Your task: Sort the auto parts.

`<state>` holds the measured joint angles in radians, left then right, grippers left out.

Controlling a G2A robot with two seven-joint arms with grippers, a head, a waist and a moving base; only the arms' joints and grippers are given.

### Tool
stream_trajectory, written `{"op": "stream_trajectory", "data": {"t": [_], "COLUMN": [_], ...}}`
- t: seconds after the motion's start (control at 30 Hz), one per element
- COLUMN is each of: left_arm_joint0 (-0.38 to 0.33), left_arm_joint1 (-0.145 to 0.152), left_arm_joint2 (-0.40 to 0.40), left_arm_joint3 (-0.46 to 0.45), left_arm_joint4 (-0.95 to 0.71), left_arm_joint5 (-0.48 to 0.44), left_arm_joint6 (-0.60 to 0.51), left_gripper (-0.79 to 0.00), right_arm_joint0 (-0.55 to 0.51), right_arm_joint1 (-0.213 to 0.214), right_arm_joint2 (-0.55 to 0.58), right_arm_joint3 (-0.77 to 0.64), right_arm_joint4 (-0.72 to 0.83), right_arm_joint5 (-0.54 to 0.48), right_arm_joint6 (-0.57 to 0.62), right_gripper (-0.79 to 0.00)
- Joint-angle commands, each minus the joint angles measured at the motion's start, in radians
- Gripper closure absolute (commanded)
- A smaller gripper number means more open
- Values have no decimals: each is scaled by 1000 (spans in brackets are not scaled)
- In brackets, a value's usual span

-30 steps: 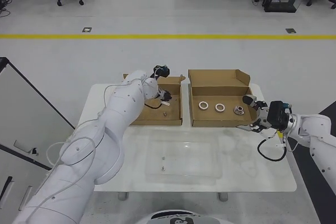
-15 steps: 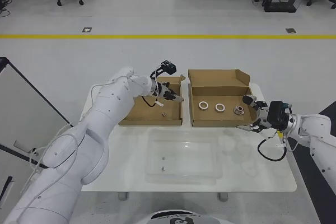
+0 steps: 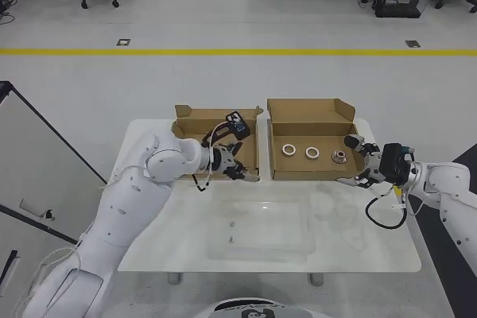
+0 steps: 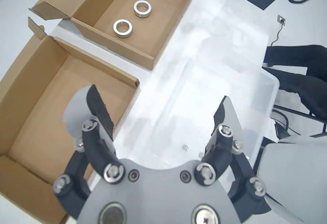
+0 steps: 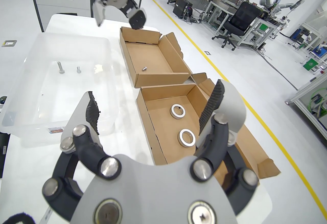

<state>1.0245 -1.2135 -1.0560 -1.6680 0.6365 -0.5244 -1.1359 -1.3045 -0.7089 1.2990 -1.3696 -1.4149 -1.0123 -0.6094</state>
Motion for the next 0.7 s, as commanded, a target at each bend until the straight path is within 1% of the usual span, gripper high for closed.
{"op": "stream_trajectory", "data": {"t": [0.0, 0.1, 0.17, 0.47, 0.53, 0.57, 0.6, 0.63, 0.67], "left_arm_joint0": [43, 71, 81, 81, 86, 85, 75, 62, 49], "left_arm_joint1": [9, 19, 22, 23, 23, 25, 28, 29, 31], "left_arm_joint2": [-12, -19, -17, -17, -8, 1, 16, 31, 62], "left_arm_joint3": [-74, -122, -138, -141, -150, -166, -178, -189, -198], "left_arm_joint4": [1, 1, 14, 19, 13, 19, 45, 52, 50], "left_arm_joint5": [-10, -7, 13, 19, 5, -13, -19, 1, 32], "left_arm_joint6": [-26, -46, -52, -49, -43, -61, -121, -161, -192], "left_gripper": [-785, -785, -785, -785, -785, -785, -785, -785, -785], "right_arm_joint0": [0, 0, 0, 0, 0, 0, 0, 0, 0], "right_arm_joint1": [0, 0, 0, 0, 0, 0, 0, 0, 0], "right_arm_joint2": [0, 0, 0, 0, 0, 0, 0, 0, 0], "right_arm_joint3": [0, 0, 0, 0, 0, 0, 0, 0, 0], "right_arm_joint4": [0, 0, 0, 0, 0, 0, 0, 0, 0], "right_arm_joint5": [0, 0, 0, 0, 0, 0, 0, 0, 0], "right_arm_joint6": [-1, -1, -1, -1, -1, -1, -1, -1, -1], "right_gripper": [-785, -785, -785, -785, -785, -785, -785, -785, -785]}}
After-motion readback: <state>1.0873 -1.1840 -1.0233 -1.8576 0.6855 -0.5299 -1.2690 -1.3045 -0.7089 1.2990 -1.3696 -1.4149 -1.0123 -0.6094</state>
